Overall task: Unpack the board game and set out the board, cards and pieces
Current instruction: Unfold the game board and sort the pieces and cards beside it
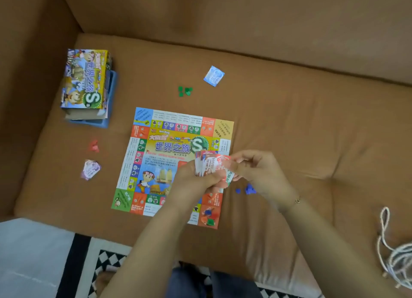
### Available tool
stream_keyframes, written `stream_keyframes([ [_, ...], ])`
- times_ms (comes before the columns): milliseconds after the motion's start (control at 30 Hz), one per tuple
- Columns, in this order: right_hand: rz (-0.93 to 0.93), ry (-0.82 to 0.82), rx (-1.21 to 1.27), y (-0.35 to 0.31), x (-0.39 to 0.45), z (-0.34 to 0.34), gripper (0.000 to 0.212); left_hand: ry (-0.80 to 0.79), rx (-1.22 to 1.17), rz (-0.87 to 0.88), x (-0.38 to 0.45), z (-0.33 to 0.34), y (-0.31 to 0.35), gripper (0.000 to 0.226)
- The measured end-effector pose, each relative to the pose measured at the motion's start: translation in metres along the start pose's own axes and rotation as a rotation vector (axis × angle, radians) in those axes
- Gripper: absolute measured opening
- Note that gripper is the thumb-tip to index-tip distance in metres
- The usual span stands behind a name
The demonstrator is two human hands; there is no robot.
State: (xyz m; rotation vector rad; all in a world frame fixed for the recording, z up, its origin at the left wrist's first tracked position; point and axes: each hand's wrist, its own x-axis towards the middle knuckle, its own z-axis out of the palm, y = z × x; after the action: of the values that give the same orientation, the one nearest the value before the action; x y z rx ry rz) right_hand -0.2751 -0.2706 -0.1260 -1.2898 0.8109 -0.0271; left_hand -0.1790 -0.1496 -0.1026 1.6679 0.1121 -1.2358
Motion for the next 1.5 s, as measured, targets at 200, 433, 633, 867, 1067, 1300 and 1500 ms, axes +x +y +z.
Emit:
stream_keyframes([
  [200, 0.075, 0.258, 0.054, 0.047, -0.028, -0.026, 0.012, 0.039, -0.030, -0.098, 0.001, -0.001, -0.031, 0.007],
  [433, 0.190, 0.419, -0.296, 0.123, -0.049, -0.025, 0.014, -0.053, 0.010, -0.173, -0.015, -0.010, -0.067, 0.002],
  [633, 0.218, 0.474, -0.727, 0.137, -0.048, -0.012, 0.026, -0.159, -0.056, -0.246, -0.024, -0.019, -0.079, 0.014],
  [867, 0.163, 0.605, -0.642, 0.119, -0.051, -0.007, 0.032, -0.190, -0.179, -0.324, -0.034, -0.024, -0.066, 0.030],
  [1067, -0.111, 0.458, -0.379, 0.067, -0.063, 0.021, 0.001, -0.214, -0.227, -0.242, -0.039, -0.035, -0.067, 0.027],
  [1300, -0.044, 0.080, -0.238, 0.030, -0.056, 0.037, 0.012, -0.114, -0.135, -0.056, -0.059, -0.041, -0.066, 0.025],
  [1500, -0.021, -0.257, -0.296, 0.004, -0.054, 0.042, 0.009, 0.029, -0.243, -0.005, -0.071, -0.027, -0.072, 0.027],
])
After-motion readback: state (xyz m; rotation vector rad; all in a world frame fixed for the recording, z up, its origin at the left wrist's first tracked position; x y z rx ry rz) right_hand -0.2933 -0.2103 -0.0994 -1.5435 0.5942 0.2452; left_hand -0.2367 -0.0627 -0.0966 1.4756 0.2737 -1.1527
